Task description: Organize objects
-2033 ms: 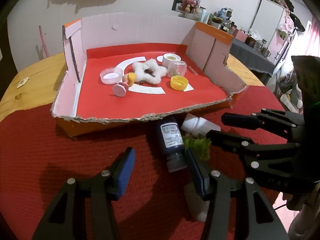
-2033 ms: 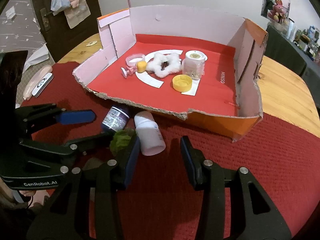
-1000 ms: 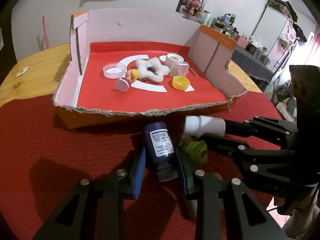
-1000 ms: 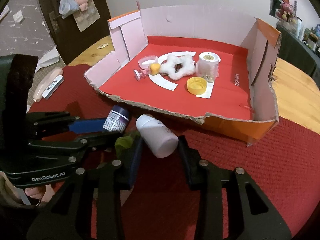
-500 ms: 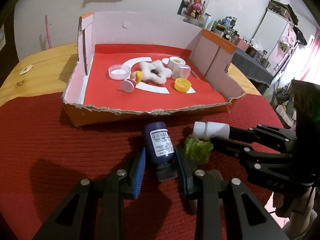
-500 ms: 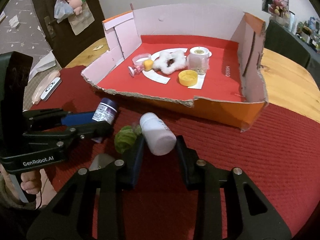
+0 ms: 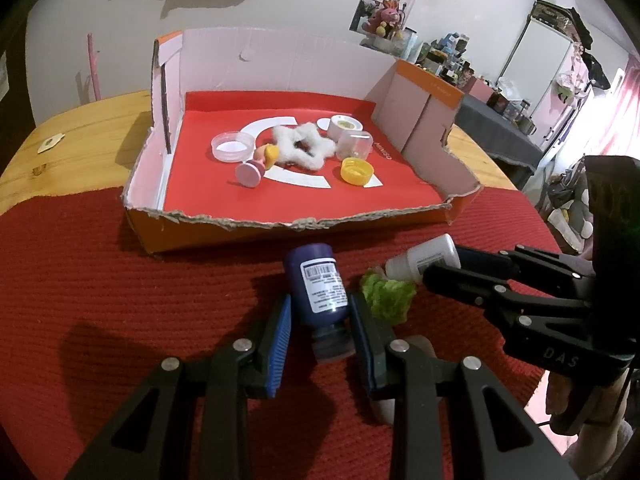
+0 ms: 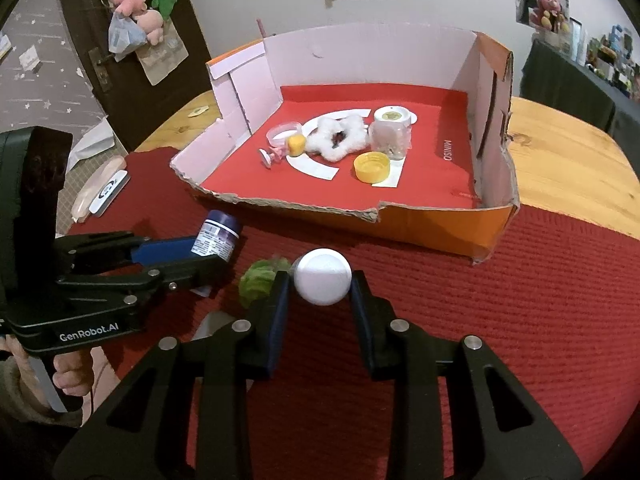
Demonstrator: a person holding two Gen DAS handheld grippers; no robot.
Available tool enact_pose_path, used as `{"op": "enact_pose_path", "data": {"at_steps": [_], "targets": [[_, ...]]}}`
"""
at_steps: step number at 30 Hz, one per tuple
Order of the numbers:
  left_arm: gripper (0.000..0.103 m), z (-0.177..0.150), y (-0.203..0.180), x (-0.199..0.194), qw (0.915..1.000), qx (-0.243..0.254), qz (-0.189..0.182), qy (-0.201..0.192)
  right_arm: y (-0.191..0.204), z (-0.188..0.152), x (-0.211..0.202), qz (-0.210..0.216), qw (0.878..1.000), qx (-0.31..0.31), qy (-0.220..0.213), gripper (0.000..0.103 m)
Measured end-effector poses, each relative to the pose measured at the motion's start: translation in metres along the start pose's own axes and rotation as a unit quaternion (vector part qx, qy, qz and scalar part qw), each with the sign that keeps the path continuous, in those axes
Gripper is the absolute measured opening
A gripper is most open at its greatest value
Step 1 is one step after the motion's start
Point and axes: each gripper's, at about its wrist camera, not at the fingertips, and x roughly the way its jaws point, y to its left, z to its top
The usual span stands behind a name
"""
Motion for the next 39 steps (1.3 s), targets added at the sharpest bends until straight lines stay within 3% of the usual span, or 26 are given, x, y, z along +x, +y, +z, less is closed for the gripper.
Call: {"op": "enact_pose_path", "data": {"at_steps": [21,39], "targets": [[0.031,0.009,-0.002,-0.022,0.9996,0.003,-0.008,-0.027,0.014,0.014,-0.021,0.011,0.999,-0.014,-0.028,0.028],[0.031,0.055,0.006,-0.03,0.9985,0.012,-0.001,-0.053,0.018,0.046,-0.032,0.017,0.998,-0.025,-0.055,0.028]]}}
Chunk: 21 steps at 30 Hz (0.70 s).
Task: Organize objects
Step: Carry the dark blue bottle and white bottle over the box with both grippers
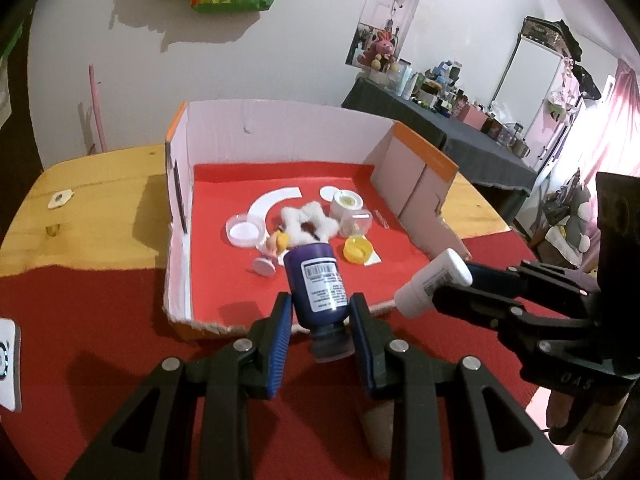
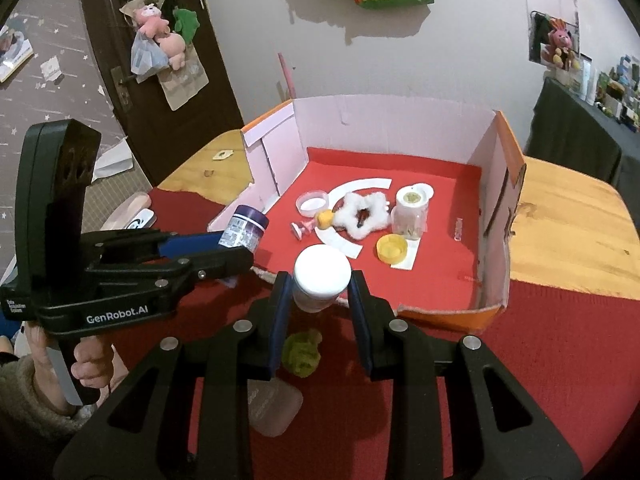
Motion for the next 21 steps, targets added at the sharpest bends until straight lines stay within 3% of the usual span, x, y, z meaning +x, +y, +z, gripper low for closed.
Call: {"op": "enact_pose_path", "data": {"at_steps": [21], "targets": [[0.031,0.017,0.021,0.036,0.9994,-0.008,0.0,0.034,-0.024,0.016,0.045,0.002,0.999,0.016,0.029,0.028]]}}
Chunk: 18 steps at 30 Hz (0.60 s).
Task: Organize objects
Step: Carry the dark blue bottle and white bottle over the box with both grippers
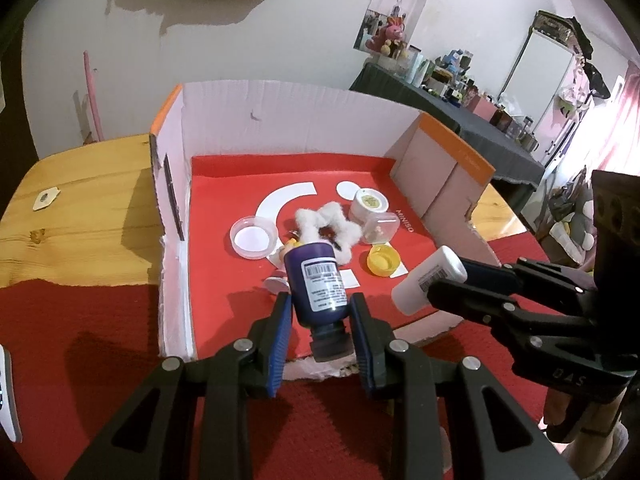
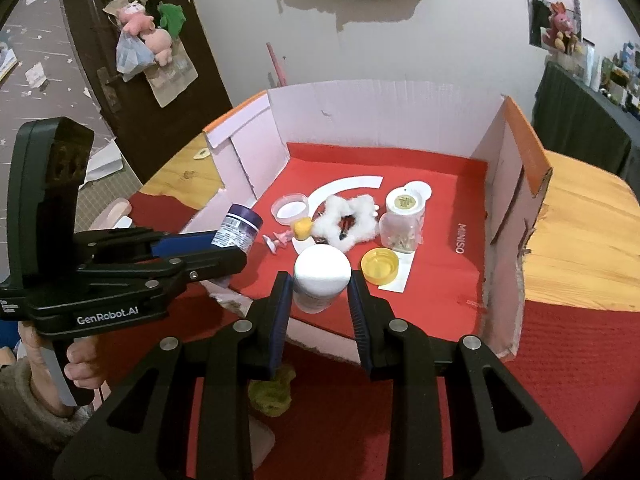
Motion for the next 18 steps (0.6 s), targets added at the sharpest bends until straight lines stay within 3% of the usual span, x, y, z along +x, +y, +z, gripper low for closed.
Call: {"op": "enact_pose_path", "data": {"at_steps": [18], "targets": [[0.031,0.003,0.004,0.027,0.9993,0.007,-0.003,0.036,-0.012,0.002,0.029,0.002,1.0,0.003,0.027,0.028]]}}
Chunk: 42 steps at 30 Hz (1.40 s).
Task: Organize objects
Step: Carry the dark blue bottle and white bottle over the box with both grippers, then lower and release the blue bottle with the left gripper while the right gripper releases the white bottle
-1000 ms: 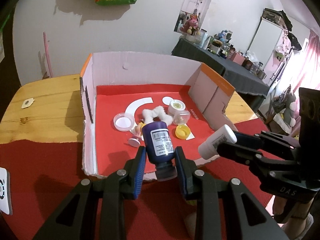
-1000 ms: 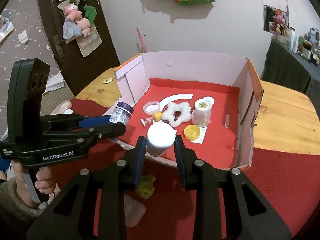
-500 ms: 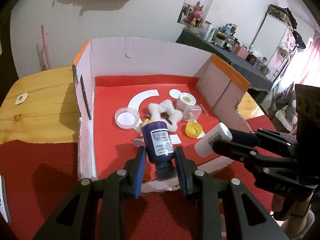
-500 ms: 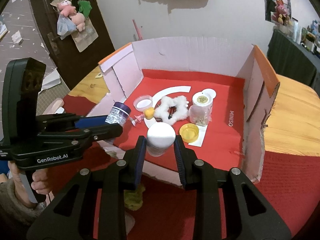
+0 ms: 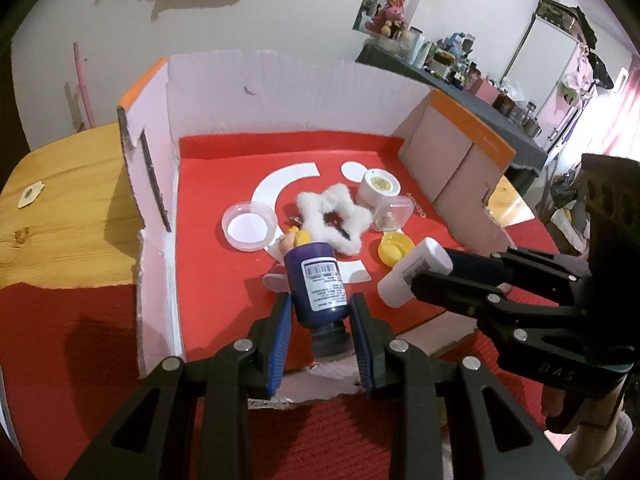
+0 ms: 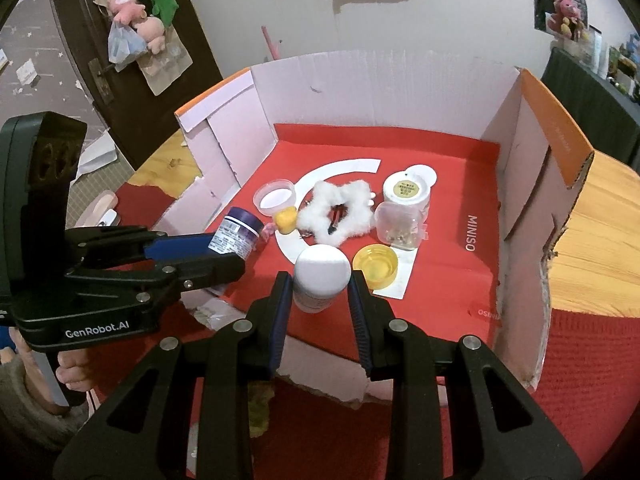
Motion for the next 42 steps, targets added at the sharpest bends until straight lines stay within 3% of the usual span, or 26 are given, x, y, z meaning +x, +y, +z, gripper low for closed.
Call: {"op": "enact_pose_path", "data": {"at_steps": [21,42], "targets": [[0.031,0.007,0.001,0.019,0.9986,0.031,0.019,0.039,-0.008,-0.004,0.005,-0.032,0.998,-0.02,0.058,0.027],[0.031,0.03,0.015,0.036,0.9988,0.011,0.03,0.036,-0.024,0.012,0.027,-0.037,0.998,0.012,0.058,0.027]]}}
